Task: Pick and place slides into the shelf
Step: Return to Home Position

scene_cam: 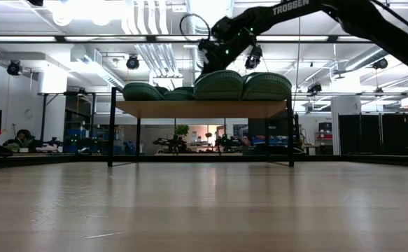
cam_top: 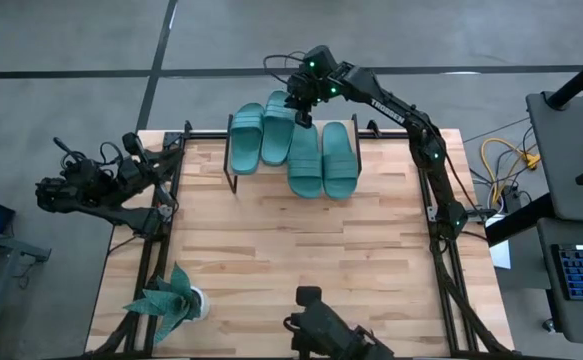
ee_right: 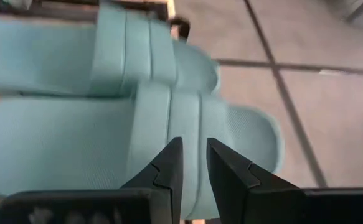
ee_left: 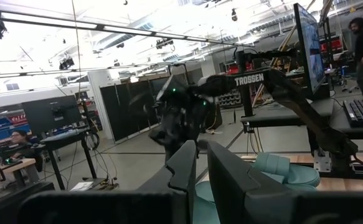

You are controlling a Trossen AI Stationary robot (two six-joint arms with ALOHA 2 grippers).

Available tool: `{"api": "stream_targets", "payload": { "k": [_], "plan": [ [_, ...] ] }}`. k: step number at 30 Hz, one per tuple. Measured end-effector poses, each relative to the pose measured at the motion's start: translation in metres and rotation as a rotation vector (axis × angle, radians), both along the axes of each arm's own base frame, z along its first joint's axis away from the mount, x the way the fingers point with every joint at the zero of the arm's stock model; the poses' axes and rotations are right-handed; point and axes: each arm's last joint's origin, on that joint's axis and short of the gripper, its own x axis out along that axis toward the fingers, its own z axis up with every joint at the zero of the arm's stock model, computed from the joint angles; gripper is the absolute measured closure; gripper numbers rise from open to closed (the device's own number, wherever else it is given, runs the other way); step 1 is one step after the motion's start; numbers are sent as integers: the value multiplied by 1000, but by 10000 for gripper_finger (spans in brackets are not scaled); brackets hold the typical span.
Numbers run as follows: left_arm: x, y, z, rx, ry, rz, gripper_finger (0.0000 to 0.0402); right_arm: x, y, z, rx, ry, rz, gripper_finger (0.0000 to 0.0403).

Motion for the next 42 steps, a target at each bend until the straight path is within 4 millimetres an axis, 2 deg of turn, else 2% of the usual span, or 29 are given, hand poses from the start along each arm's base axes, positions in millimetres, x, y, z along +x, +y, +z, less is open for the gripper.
{"api": "stream_targets", "payload": {
  "k": [6,10,14,17,22,24,29,33,36,42],
  "plan": [
    [0,0,0,0,0,0,375,-3,10,30,-45,-65,13,340],
    [0,0,0,0,0,0,375,-6,25,49,-18,-121,11,340],
    [0,0,0,0,0,0,375,-14,47,73,84,-214,163,340],
    [0,0,0,0,0,0,375,-15,66,78,80,-220,293,344],
    [0,0,0,-2,-1,-1,375,-15,90,75,69,-205,354,361],
    [0,0,0,-2,-1,-1,375,-21,95,77,57,-215,332,368],
    [0,0,0,3,4,0,375,-43,110,89,-122,-222,35,379],
    [0,0,0,3,2,1,375,-71,136,101,-84,-267,19,385],
    [0,0,0,4,3,0,375,-91,155,96,-56,-297,15,386],
    [0,0,0,3,3,0,375,-123,188,51,-2,-338,34,386]
  ]
}}
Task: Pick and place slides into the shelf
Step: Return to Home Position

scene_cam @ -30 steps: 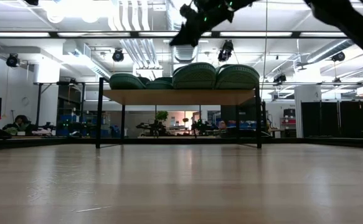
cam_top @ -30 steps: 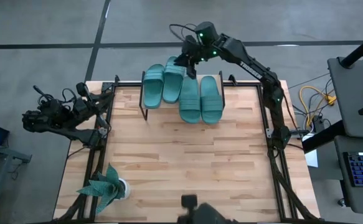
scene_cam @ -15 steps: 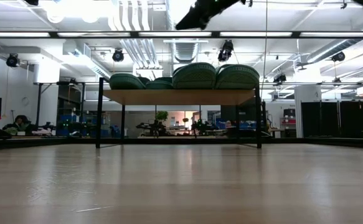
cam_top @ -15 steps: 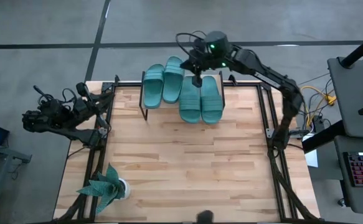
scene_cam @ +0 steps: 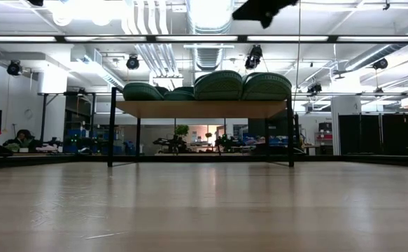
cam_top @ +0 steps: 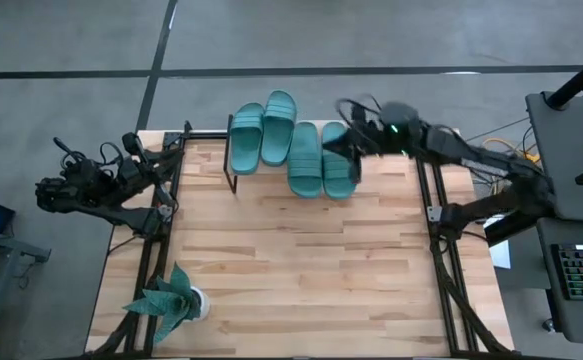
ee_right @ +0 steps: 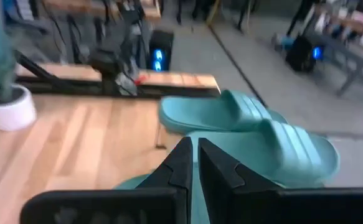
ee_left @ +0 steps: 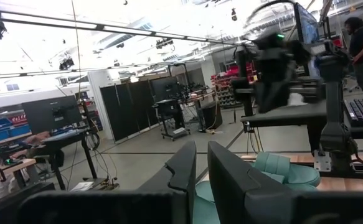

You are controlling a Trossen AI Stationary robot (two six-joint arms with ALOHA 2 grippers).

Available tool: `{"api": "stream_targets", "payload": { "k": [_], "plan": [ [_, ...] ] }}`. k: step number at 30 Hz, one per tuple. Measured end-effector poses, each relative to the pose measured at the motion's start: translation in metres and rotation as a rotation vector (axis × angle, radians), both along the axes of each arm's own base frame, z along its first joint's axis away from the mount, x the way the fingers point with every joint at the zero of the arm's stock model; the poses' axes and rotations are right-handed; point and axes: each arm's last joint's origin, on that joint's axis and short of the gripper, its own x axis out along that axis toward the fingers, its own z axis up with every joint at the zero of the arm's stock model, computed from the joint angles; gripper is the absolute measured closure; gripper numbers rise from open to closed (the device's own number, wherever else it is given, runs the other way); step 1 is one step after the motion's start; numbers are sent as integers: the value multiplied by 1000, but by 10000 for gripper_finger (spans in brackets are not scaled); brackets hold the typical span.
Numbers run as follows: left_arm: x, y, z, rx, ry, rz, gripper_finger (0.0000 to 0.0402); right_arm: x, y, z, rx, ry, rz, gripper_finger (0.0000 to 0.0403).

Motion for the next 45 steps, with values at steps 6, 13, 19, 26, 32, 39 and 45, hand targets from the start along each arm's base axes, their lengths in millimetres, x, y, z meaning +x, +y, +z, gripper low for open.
{"api": "stream_targets", "payload": {
  "k": [6,13,19,26,32,39,45],
  "plan": [
    [3,-1,-1,-3,8,-1,375,-32,28,-62,-22,-154,16,386],
    [7,-2,-2,1,29,-2,375,-70,54,-110,155,-203,27,386],
    [11,-2,-3,4,43,-2,375,-108,82,-128,124,-242,62,386],
    [15,-3,-3,5,51,-2,375,-152,96,-149,137,-400,82,385],
    [16,-4,-3,6,53,-1,375,-174,97,-160,181,-402,76,385],
    [16,-4,-3,6,53,-1,375,-183,100,-174,228,-385,93,385],
    [18,-4,-4,5,57,-2,375,-182,99,-188,233,-352,25,385]
  ]
}}
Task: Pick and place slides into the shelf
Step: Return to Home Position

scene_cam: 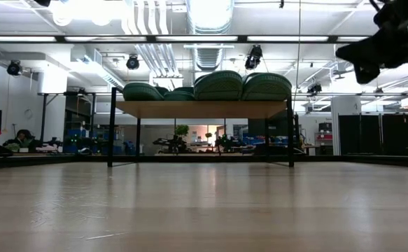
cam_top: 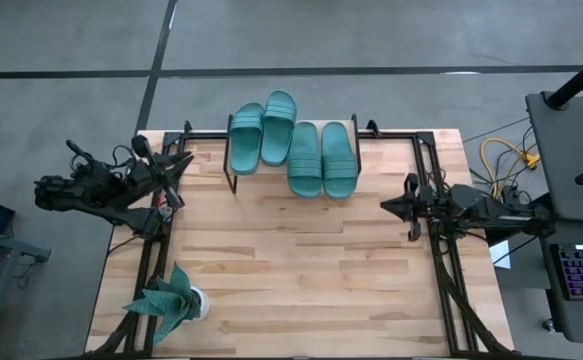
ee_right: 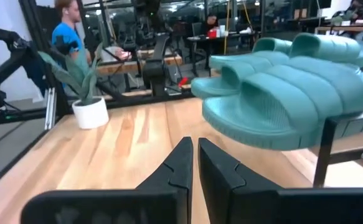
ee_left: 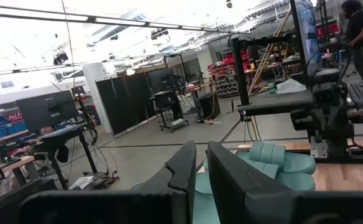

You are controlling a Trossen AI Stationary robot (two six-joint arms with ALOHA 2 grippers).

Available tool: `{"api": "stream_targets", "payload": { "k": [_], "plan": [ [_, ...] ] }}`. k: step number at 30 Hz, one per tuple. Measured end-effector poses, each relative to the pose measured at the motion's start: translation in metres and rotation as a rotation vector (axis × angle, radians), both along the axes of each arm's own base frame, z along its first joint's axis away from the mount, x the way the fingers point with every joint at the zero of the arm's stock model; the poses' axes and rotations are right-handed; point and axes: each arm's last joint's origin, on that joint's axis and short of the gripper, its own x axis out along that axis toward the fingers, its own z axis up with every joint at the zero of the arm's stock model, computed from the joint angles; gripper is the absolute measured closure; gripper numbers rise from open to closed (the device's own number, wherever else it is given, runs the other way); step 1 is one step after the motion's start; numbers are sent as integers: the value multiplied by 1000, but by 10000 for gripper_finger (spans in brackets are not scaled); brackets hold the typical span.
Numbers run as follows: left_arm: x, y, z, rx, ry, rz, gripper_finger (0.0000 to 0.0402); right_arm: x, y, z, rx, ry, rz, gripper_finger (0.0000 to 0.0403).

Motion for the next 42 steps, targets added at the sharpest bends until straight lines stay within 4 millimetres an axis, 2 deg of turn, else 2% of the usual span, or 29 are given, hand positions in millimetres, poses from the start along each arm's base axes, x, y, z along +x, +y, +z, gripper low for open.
{"api": "stream_targets", "payload": {
  "k": [7,12,14,18,22,26,30,35,42],
  "plan": [
    [1,-1,0,-57,-36,-52,375,8,0,-22,-55,-11,2,385],
    [7,-11,-6,-130,-5,-382,375,9,0,-24,-89,-25,2,385],
    [10,-13,-12,-168,46,-456,375,9,0,-23,-91,-29,2,385],
    [16,-13,-29,-211,180,-406,375,9,0,-20,-114,-46,1,385],
    [14,-11,-42,-191,220,-330,375,9,0,-21,-138,-41,1,385],
    [9,-9,-58,-219,174,-314,375,9,0,-21,-145,-38,-6,385],
    [10,-10,-83,-218,87,-345,375,9,0,-21,-155,-36,-7,385],
    [11,-10,-112,-214,69,-348,375,9,0,-21,-158,-38,-11,385],
    [11,-5,-127,-135,118,-263,375,9,-2,-20,-158,-44,-62,385]
  ]
}}
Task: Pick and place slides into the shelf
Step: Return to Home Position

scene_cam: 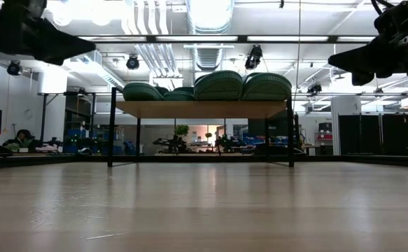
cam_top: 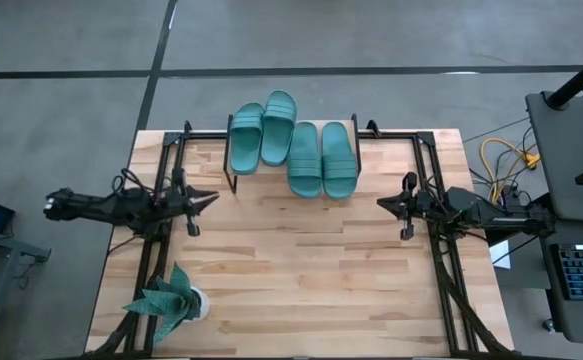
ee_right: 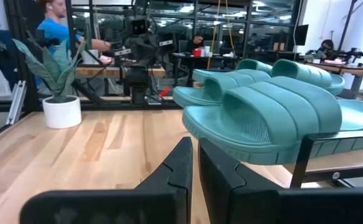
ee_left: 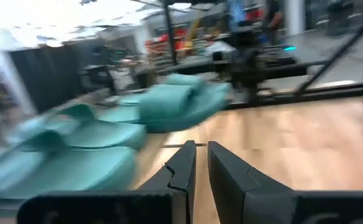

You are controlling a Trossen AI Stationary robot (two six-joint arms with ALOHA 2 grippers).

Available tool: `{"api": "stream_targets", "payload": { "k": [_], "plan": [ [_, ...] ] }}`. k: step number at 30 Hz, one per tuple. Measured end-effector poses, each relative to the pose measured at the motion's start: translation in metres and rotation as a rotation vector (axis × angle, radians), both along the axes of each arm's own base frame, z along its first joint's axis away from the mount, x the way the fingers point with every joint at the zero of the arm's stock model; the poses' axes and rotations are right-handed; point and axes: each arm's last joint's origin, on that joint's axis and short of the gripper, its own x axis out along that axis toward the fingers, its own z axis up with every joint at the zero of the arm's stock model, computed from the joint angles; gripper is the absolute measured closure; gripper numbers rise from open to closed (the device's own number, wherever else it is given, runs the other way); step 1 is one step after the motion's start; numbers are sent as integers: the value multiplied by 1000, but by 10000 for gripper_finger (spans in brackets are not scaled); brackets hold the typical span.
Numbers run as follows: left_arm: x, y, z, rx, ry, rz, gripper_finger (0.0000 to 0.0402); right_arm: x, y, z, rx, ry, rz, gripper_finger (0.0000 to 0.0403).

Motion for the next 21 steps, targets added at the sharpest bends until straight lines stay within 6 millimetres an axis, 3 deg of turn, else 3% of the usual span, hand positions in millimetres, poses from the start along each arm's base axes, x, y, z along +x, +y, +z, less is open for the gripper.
{"api": "stream_targets", "payload": {
  "k": [6,12,15,21],
  "plan": [
    [-3,9,-1,22,11,82,375,0,0,0,4,-1,1,385],
    [-5,11,-21,-86,2,82,375,0,0,-1,-3,4,2,385],
    [-5,10,-35,-108,9,55,375,0,0,-2,-31,12,1,385],
    [-3,8,-37,-127,7,-26,379,1,0,-2,-53,16,1,385]
  ]
}}
